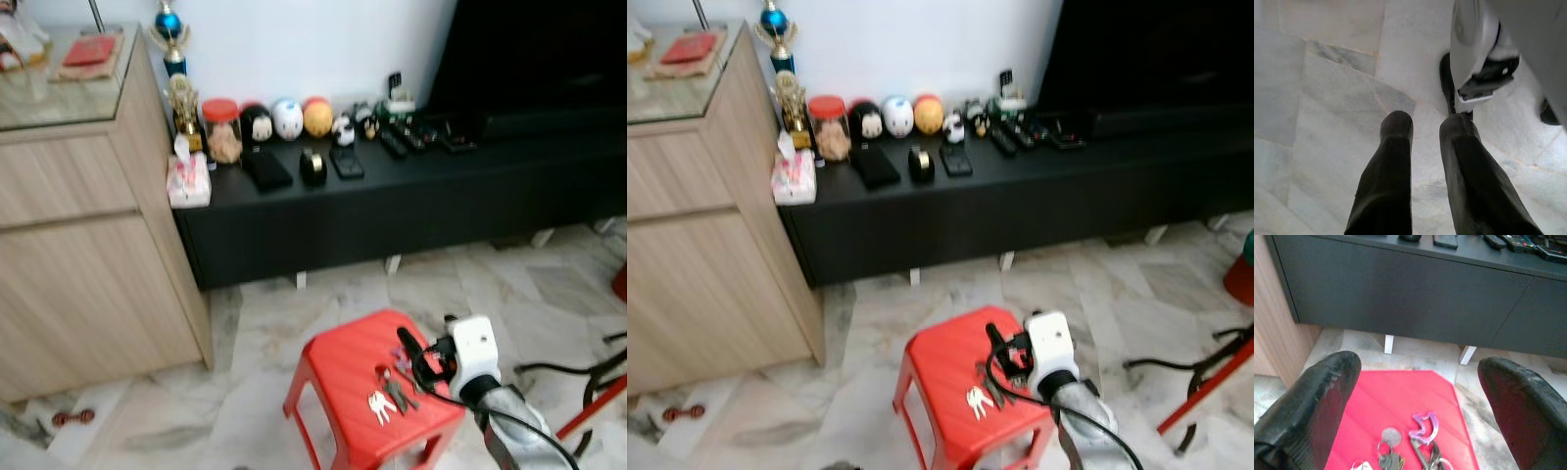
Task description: Hang keys on a hook
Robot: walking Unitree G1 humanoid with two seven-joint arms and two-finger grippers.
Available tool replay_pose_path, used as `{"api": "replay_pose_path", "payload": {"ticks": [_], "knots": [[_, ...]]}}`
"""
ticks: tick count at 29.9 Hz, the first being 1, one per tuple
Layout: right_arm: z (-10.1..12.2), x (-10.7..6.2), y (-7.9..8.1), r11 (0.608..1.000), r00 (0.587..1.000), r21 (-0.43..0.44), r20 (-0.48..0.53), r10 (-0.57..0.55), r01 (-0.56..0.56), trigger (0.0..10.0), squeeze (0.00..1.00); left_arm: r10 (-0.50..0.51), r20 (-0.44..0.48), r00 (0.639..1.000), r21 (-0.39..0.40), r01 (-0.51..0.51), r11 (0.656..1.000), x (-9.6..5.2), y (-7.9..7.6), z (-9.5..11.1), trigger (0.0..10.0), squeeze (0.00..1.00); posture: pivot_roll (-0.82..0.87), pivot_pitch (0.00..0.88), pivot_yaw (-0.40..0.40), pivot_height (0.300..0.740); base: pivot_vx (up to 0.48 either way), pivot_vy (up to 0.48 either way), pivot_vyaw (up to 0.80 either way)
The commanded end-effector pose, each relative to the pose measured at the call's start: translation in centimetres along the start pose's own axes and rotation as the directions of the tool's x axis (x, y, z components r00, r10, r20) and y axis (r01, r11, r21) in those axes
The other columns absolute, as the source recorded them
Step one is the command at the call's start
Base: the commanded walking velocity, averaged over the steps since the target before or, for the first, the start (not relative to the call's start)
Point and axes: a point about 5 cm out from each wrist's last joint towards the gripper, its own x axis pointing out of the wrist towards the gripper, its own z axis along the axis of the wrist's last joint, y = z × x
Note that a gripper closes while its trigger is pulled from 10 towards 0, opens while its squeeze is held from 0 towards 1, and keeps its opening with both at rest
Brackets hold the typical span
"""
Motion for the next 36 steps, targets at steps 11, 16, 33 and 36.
{"api": "replay_pose_path", "payload": {"ticks": [11, 16, 33, 36], "knots": [[0.7, 0.6, 0.0, 1.000, 1.000, -0.024, -0.011, 0.017, -0.017, 10.0, 0.00, -0.008, -0.015, 1.000, -0.008, 0.008, 1.000, 0.0, -0.2, -0.2, 10.0, 0.00, 0.05, 0.000, -0.072, 0.601, 0.000, 0.000, 0.00], [0.7, 1.3, -0.1, 0.999, 0.999, -0.041, -0.045, 0.000, -0.002, 10.0, 0.00, -0.006, -0.012, 1.000, -0.012, 0.006, 1.000, 0.0, -0.2, -0.1, 10.0, 0.00, 0.06, 0.000, -0.074, 0.601, 0.000, 0.000, 0.00], [0.5, 5.0, 1.1, 0.996, 0.985, 0.086, -0.173, -0.021, 0.036, 10.0, 0.00, 0.000, -0.005, 1.000, -0.030, -0.001, 1.000, 0.1, -0.3, 0.2, 10.0, 0.00, 0.08, 0.000, -0.076, 0.601, 0.000, 0.000, 0.00], [0.7, 5.2, 1.1, 0.994, 0.988, 0.102, -0.153, -0.027, 0.043, 10.0, 0.00, 0.003, -0.003, 1.000, -0.035, -0.003, 0.999, 0.1, -0.3, 0.3, 10.0, 0.00, 0.07, 0.000, -0.076, 0.601, 0.000, 0.000, 0.00]]}}
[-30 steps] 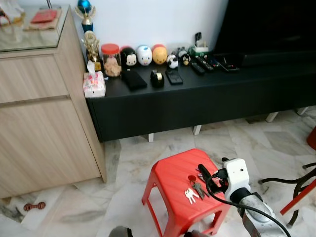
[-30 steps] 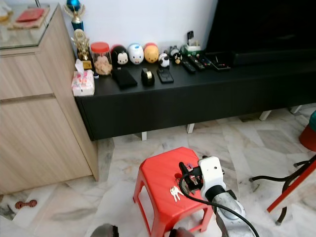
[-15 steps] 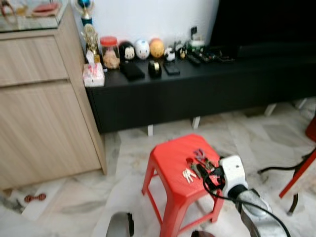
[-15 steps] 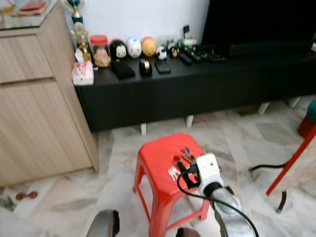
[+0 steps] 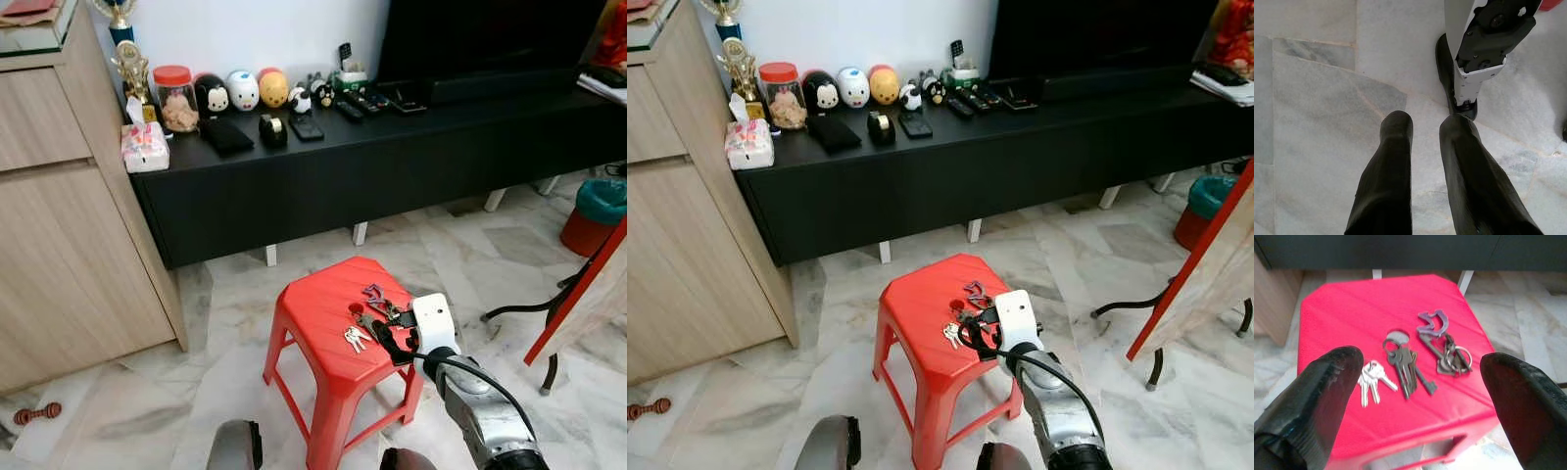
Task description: Hang keys on a hook
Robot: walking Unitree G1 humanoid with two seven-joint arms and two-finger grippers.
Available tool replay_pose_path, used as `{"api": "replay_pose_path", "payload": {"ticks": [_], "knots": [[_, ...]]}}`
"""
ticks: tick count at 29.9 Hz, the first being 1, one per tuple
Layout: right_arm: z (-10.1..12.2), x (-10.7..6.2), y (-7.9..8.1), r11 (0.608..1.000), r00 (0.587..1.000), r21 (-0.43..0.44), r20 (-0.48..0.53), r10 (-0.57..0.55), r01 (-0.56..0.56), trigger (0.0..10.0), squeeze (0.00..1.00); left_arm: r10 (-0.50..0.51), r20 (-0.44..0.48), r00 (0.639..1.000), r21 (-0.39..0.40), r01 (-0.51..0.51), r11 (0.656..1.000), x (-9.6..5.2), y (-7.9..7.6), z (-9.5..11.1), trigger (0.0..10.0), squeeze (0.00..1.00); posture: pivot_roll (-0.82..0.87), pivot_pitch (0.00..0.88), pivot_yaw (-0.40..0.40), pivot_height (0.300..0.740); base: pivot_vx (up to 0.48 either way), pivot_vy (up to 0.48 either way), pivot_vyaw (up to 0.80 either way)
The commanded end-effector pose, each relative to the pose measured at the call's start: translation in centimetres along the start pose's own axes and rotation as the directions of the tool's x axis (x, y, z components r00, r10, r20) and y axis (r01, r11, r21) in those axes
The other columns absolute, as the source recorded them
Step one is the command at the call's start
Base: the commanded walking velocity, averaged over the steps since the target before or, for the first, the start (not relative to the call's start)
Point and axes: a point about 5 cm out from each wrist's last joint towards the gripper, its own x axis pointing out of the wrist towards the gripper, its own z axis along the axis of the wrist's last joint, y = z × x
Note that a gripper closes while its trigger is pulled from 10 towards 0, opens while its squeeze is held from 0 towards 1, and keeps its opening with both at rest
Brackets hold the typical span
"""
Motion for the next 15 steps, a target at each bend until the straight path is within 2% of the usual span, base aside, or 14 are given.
{"api": "replay_pose_path", "payload": {"ticks": [1, 6, 13, 15], "knots": [[0.3, 0.1, -0.5, 1.000, 1.000, 0.018, 0.019, -0.024, 0.024, 10.0, 0.00, 0.007, -0.006, 1.000, -0.024, -0.007, 1.000, 0.0, 0.0, -0.1, 10.0, 0.00, 0.07, 0.000, -0.074, 0.601, 0.000, 0.000, 0.00], [0.4, -0.1, -1.9, 0.995, 0.997, 0.057, 0.023, -0.079, 0.078, 10.0, 0.00, 0.005, -0.002, 1.000, -0.030, -0.005, 1.000, 0.1, -0.1, 0.2, 10.0, 0.00, 0.05, 0.000, -0.070, 0.601, 0.000, 0.000, 0.00], [0.8, -0.7, -3.4, 0.990, 0.988, 0.042, 0.068, -0.139, 0.136, 10.0, 0.00, 0.005, 0.014, 1.000, -0.013, -0.004, 1.000, 0.2, 0.1, 1.1, 10.0, 0.00, 0.00, 0.000, -0.045, 0.601, 0.000, 0.000, 0.00], [0.4, -1.0, -3.7, 0.987, 0.986, 0.058, 0.063, -0.152, 0.149, 10.0, 0.00, 0.007, 0.011, 1.000, -0.010, -0.007, 1.000, 0.2, 0.3, 1.1, 10.0, 0.00, 0.00, 0.017, -0.028, 0.601, 0.000, 0.000, 0.56]]}}
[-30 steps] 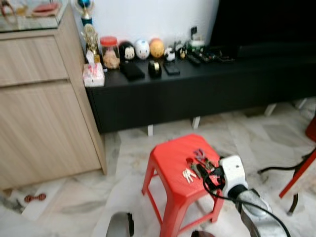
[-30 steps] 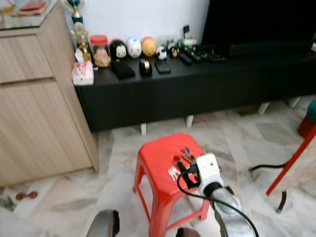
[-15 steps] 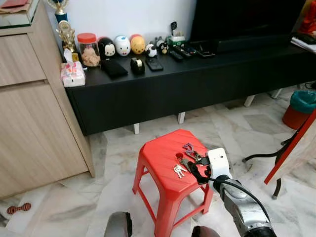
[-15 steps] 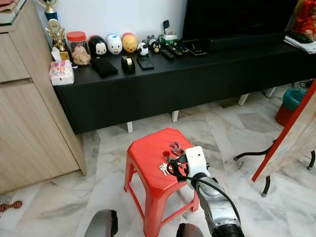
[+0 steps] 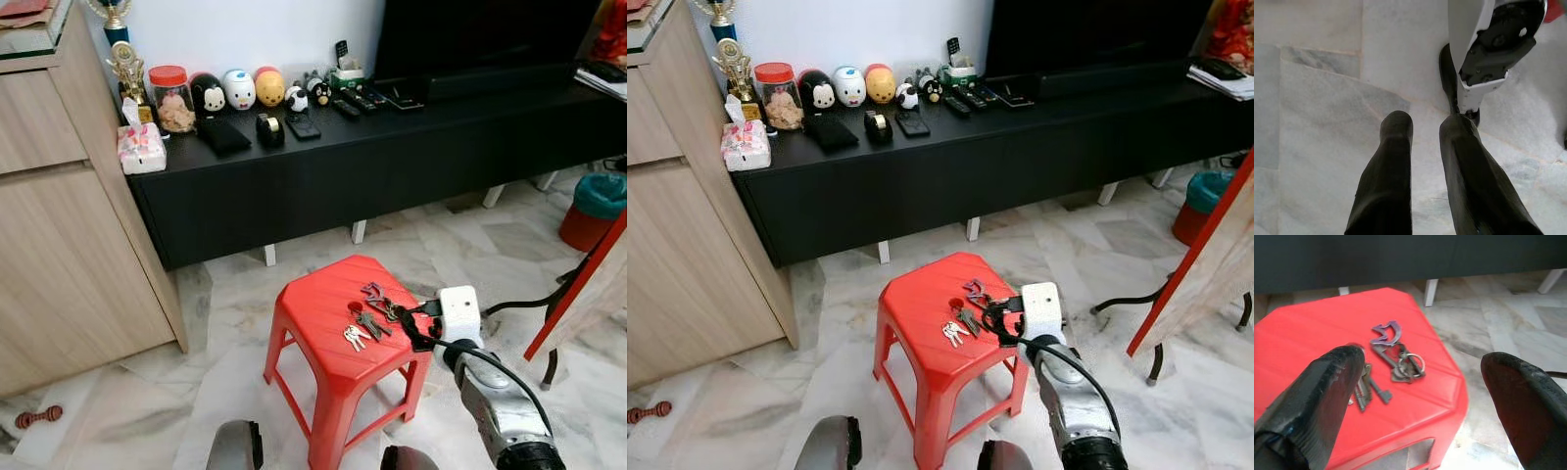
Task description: Hang keys on a hook
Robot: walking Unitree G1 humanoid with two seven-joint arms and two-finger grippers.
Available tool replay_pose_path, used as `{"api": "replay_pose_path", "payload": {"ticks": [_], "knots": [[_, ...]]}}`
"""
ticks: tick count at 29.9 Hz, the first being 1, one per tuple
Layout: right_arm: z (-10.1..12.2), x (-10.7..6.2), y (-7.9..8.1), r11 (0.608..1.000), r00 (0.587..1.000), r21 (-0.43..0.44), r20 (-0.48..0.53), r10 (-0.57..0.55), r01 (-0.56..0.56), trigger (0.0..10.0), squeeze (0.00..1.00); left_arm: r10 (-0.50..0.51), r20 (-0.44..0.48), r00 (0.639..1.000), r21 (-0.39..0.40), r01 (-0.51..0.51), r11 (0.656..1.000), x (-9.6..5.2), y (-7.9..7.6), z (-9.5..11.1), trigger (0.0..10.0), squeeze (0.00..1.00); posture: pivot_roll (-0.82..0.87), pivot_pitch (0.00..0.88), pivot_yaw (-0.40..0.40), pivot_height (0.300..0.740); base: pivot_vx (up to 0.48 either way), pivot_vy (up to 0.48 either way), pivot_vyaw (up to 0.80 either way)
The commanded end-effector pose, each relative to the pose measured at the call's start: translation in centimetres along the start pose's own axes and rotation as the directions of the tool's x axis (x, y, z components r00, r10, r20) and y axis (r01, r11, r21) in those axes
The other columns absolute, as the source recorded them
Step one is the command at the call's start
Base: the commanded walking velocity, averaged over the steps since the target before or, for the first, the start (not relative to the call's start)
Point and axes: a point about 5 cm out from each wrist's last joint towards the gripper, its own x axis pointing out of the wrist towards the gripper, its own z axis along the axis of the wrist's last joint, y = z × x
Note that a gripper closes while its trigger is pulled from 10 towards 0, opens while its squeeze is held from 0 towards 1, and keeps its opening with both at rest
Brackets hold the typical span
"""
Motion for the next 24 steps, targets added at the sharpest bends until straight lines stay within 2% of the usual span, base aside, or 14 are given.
{"api": "replay_pose_path", "payload": {"ticks": [1, 5, 12, 16, 24], "knots": [[0.0, -0.3, -0.4, 1.000, 1.000, 0.014, 0.016, -0.015, 0.015, 10.0, 0.00, 0.008, -0.018, 1.000, 0.011, -0.008, 1.000, -0.1, 0.4, -0.5, 10.0, 0.00, 0.01, 0.031, -0.016, 0.601, 0.000, 0.000, 0.80], [-1.0, -0.7, -0.3, 1.000, 1.000, 0.024, 0.005, -0.017, 0.017, 10.0, 0.00, 0.003, -0.032, 0.999, 0.049, -0.001, 0.999, -0.2, 0.7, -0.8, 10.0, 0.00, 0.04, 0.045, -0.009, 0.601, 0.000, 0.000, 0.80], [-0.4, 0.0, 0.7, 0.999, 1.000, 0.040, 0.022, 0.019, -0.020, 10.0, 0.00, 0.028, -0.028, 0.999, 0.045, -0.027, 0.999, -0.3, 1.1, -1.0, 10.0, 0.00, 0.10, 0.072, -0.026, 0.601, 0.000, 0.000, 0.72], [-0.3, -0.5, 0.4, 0.998, 0.999, 0.048, 0.033, 0.026, -0.028, 10.0, 0.00, 0.030, -0.017, 0.999, 0.035, -0.029, 0.999, -0.3, 0.9, -1.1, 10.0, 0.00, 0.11, 0.095, -0.053, 0.601, 0.000, 0.000, 0.00], [-1.6, -1.0, 0.3, 0.998, 0.998, 0.024, -0.027, 0.062, -0.061, 10.0, 0.00, 0.015, -0.002, 1.000, -0.014, -0.015, 1.000, -0.5, 0.4, -1.6, 10.0, 0.00, 0.08, 0.135, -0.077, 0.601, 0.000, 0.000, 0.00]]}}
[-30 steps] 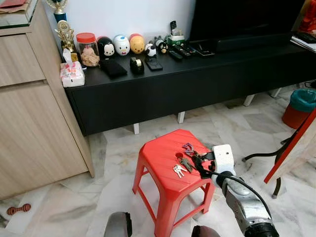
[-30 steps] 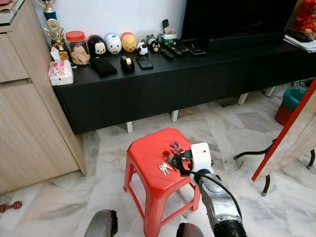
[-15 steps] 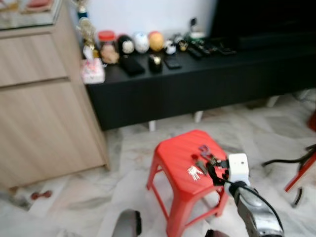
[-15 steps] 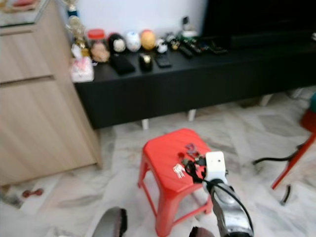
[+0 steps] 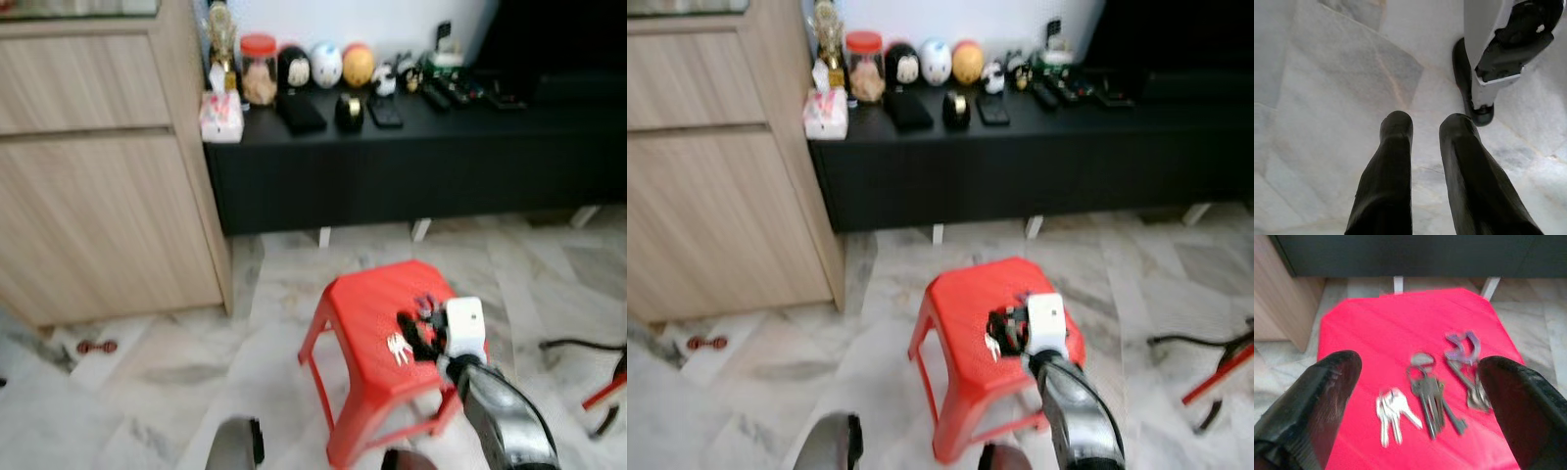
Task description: Hang keys on a hook
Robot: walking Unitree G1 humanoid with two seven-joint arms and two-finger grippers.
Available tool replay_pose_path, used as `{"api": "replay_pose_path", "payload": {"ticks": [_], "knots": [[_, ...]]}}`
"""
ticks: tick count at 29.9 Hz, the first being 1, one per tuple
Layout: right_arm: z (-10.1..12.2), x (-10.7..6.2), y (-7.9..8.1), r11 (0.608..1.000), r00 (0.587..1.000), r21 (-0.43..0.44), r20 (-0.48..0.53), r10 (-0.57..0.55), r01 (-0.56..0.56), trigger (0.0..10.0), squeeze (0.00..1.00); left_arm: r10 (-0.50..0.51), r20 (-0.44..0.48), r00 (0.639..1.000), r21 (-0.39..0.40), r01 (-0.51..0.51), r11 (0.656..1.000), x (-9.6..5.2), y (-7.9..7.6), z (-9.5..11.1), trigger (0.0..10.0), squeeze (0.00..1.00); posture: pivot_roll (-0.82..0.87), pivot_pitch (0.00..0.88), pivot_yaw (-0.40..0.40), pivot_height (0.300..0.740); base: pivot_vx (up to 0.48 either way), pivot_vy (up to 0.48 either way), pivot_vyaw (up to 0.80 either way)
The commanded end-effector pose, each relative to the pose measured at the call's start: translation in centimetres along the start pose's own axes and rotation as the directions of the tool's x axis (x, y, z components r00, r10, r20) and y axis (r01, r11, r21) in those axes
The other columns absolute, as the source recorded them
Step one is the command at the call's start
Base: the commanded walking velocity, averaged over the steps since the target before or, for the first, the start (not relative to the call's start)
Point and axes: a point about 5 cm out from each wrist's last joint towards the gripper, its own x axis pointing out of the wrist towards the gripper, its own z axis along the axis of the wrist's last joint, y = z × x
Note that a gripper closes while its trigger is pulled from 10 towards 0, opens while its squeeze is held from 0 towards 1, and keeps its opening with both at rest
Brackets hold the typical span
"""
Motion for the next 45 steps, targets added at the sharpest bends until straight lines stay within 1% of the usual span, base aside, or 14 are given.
{"api": "replay_pose_path", "payload": {"ticks": [1, 4, 5, 6, 8, 10, 12, 16, 21, 24, 27, 35, 41, 45], "knots": [[-0.2, 0.0, 0.1, 1.000, 1.000, -0.012, -0.020, 0.022, -0.022, 10.0, 0.00, -0.013, -0.028, 1.000, -0.040, 0.012, 0.999, -0.3, -0.4, -1.2, 10.0, 0.00, 0.08, 0.135, -0.077, 0.601, 0.000, 0.000, 0.00], [0.0, 0.4, 0.4, 0.999, 0.999, -0.020, -0.023, 0.039, -0.040, 10.0, 0.00, -0.007, 0.012, 1.000, -0.106, 0.008, 0.994, -0.3, -0.5, -1.1, 10.0, 0.00, 0.09, 0.137, -0.082, 0.601, 0.000, 0.000, 0.00], [0.1, 0.6, 0.6, 0.998, 0.998, -0.034, -0.023, 0.051, -0.051, 10.0, 0.00, 0.001, 0.042, 0.999, -0.147, 0.005, 0.989, -0.4, -0.5, -0.9, 10.0, 0.00, 0.10, 0.140, -0.082, 0.601, 0.000, 0.000, 0.00], [0.1, 0.6, 0.6, 0.998, 0.998, -0.034, -0.023, 0.051, -0.051, 10.0, 0.00, 0.001, 0.042, 0.999, -0.147, 0.005, 0.989, -0.4, -0.5, -0.9, 10.0, 0.00, 0.10, 0.140, -0.082, 0.601, 0.000, 0.000, 0.00], [-0.1, 1.1, 0.7, 0.999, 0.999, -0.031, -0.024, 0.030, -0.030, 10.0, 0.00, 0.009, 0.107, 0.994, -0.171, 0.009, 0.985, -0.4, -0.4, -0.4, 10.0, 0.00, 0.11, 0.154, -0.090, 0.601, 0.000, 0.000, 0.00], [-0.2, 1.2, 0.8, 1.000, 0.999, -0.022, -0.029, 0.021, -0.021, 10.0, 0.00, 0.015, 0.128, 0.992, -0.172, 0.007, 0.985, -0.5, -0.4, -0.3, 10.0, 0.00, 0.12, 0.155, -0.090, 0.601, 0.000, 0.000, 0.00], [-0.5, 1.7, 1.7, 0.999, 0.999, -0.010, -0.039, 0.038, -0.038, 10.0, 0.00, 0.030, 0.173, 0.984, -0.213, 0.007, 0.977, -0.7, -0.4, -0.1, 10.0, 0.00, 0.14, 0.151, -0.089, 0.601, 0.000, 0.000, 0.00], [-0.4, 2.2, 2.4, 0.999, 0.999, 0.011, -0.030, 0.045, -0.044, 10.0, 0.00, 0.026, 0.183, 0.983, -0.221, 0.016, 0.975, -0.7, -0.4, -0.3, 10.0, 0.00, 0.14, 0.152, -0.084, 0.601, 0.000, 0.000, 0.00], [-0.1, 3.0, 2.4, 0.998, 0.998, 0.054, -0.039, 0.040, -0.038, 10.0, 0.00, 0.009, 0.205, 0.979, -0.199, 0.032, 0.979, -0.9, -0.4, -0.4, 10.0, 0.00, 0.15, 0.174, -0.085, 0.601, 0.000, 0.000, 0.00], [0.1, 3.3, 2.4, 0.998, 0.998, 0.043, -0.041, 0.041, -0.039, 10.0, 0.00, 0.012, 0.217, 0.976, -0.205, 0.034, 0.978, -1.0, -0.4, -0.5, 10.0, 0.00, 0.14, 0.186, -0.088, 0.601, 0.000, 0.000, 0.00], [-0.2, 3.5, 2.4, 0.999, 0.998, 0.041, -0.054, 0.028, -0.026, 10.0, 0.00, 0.018, 0.223, 0.975, -0.239, 0.036, 0.970, -1.2, -0.3, -0.9, 10.0, 0.00, 0.14, 0.211, -0.092, 0.601, 0.000, 0.000, 0.00], [-0.4, 3.9, 2.8, 0.999, 0.996, 0.039, -0.083, 0.023, -0.019, 10.0, 0.00, -0.003, 0.238, 0.971, -0.226, 0.058, 0.972, -1.6, -0.4, -1.7, 10.0, 0.00, 0.15, 0.253, -0.096, 0.601, 0.000, 0.000, 0.00], [1.3, 4.6, 2.9, 0.999, 0.999, 0.036, -0.037, 0.039, -0.038, 10.0, 0.00, -0.016, 0.264, 0.964, -0.217, 0.076, 0.973, -2.1, -0.6, -2.4, 10.0, 0.00, 0.16, 0.280, -0.103, 0.601, 0.000, 0.000, 0.00], [2.4, 5.0, 3.4, 0.997, 0.997, 0.017, -0.007, 0.073, -0.072, 10.0, 0.00, -0.002, 0.320, 0.947, -0.234, 0.081, 0.969, -2.6, -0.7, -2.6, 10.0, 0.00, 0.16, 0.301, -0.114, 0.601, 0.000, 0.000, 0.00]]}}
